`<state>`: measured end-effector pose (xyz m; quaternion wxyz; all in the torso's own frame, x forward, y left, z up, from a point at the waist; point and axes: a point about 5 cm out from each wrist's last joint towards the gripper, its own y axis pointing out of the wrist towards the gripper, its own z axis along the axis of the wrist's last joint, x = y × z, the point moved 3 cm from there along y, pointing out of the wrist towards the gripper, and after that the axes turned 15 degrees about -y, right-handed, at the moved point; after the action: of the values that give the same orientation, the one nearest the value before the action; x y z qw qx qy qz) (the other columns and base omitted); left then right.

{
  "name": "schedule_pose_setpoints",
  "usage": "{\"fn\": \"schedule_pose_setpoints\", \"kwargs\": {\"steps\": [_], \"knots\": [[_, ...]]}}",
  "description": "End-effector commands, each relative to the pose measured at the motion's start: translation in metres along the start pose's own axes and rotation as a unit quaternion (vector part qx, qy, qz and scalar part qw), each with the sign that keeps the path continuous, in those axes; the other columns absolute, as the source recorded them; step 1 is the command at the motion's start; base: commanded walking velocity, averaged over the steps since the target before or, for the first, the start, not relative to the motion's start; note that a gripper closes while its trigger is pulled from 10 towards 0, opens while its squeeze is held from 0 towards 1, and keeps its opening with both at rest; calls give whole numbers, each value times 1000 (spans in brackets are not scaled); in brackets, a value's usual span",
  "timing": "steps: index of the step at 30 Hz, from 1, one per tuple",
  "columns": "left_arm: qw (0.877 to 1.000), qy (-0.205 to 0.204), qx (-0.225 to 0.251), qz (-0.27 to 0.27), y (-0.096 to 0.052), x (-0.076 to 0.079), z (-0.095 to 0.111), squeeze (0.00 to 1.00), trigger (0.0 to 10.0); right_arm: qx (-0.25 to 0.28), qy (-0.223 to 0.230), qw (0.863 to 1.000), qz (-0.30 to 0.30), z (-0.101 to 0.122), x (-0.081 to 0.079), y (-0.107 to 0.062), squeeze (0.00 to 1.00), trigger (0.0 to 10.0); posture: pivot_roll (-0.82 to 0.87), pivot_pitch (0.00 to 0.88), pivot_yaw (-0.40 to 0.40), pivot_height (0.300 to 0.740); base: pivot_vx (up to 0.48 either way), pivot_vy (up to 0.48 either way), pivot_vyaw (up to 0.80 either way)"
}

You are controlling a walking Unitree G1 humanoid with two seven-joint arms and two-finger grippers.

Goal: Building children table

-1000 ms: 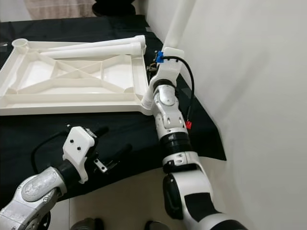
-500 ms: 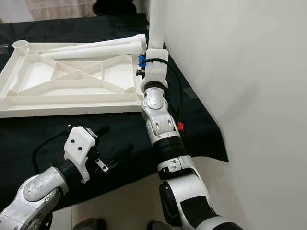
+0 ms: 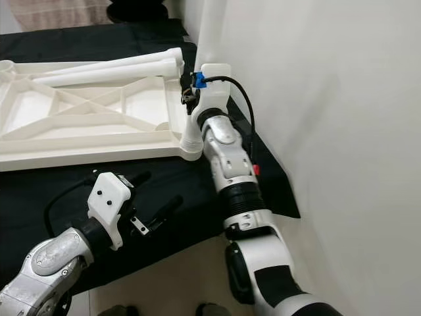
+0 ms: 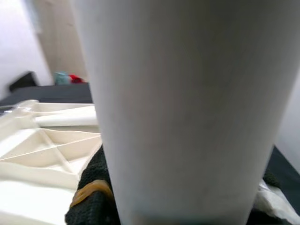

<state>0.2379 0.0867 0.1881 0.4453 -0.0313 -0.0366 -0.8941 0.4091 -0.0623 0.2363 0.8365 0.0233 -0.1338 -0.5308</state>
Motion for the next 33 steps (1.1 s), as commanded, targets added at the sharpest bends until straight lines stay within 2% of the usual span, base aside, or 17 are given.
{"fn": "schedule_pose_setpoints", "kwargs": {"steps": [1,2,6,8,9,13,14,15,16,17,20,21,23,26,31,32,33], "knots": [[1000,-1,-9,-1,0,-2,-4,0,10000,-116,46,989,75,-69,-35,-18,0,10000,78,170,-62,740,0,0,0],[1000,-1,-9,-1,0,-2,-4,0,10000,-116,46,989,75,-69,-35,-18,0,10000,78,170,-62,740,0,0,0],[1000,-2,-8,-1,0,-2,-3,0,10000,-95,-2,985,142,-66,-39,-21,0,10000,78,172,-61,740,0,0,0],[1000,-9,-15,-7,0,0,-7,0,10000,-78,-22,972,220,-62,-49,-27,0,10000,78,172,-61,740,0,0,0],[1000,-9,-15,-7,0,0,-7,0,10000,-78,-22,972,220,-62,-49,-27,0,10000,78,172,-61,740,0,0,0],[999,-17,-23,-20,-1,5,-10,0,10000,-68,-31,938,338,-53,-60,-36,0,10000,74,179,-65,740,0,0,0],[999,-17,-23,-20,-1,5,-10,0,10000,-68,-31,938,338,-53,-60,-36,0,10000,74,179,-65,740,0,0,0],[999,-19,-25,-25,-1,6,-10,0,10000,-65,-24,930,362,-50,-61,-38,0,10000,74,180,-67,740,0,0,0],[999,-19,-25,-25,-1,6,-10,0,10000,-65,-24,930,362,-50,-61,-38,0,10000,74,180,-67,740,0,0,0],[999,-20,-25,-27,-1,7,-10,0,10000,-61,-19,923,381,-46,-60,-38,0,10000,75,181,-72,740,0,0,0],[999,-20,-25,-30,-2,8,-9,0,10000,-18,53,898,437,-22,-56,-41,0,10000,72,184,-74,740,0,0,0],[999,-20,-25,-30,-2,8,-9,0,10000,-18,53,898,437,-22,-56,-41,0,10000,72,184,-74,740,0,0,0],[999,-21,-25,-32,-2,9,-9,0,10000,8,92,884,459,-12,-53,-44,0,10000,72,185,-77,740,0,0,0],[999,-22,-24,-35,-2,10,-8,0,10000,23,116,878,464,-7,-49,-44,0,10000,71,186,-77,740,0,0,0],[999,-24,-21,-40,-1,12,-7,0,10000,39,114,873,473,-4,-45,-45,0,10000,74,190,-78,740,0,0,0],[998,-26,-20,-45,-1,15,-6,0,10000,50,111,865,486,-2,-45,-48,0,10000,75,195,-78,740,0,0,0],[998,-26,-20,-45,-1,15,-6,0,10000,50,111,865,486,-2,-45,-48,0,10000,75,195,-78,740,0,0,0]]}}
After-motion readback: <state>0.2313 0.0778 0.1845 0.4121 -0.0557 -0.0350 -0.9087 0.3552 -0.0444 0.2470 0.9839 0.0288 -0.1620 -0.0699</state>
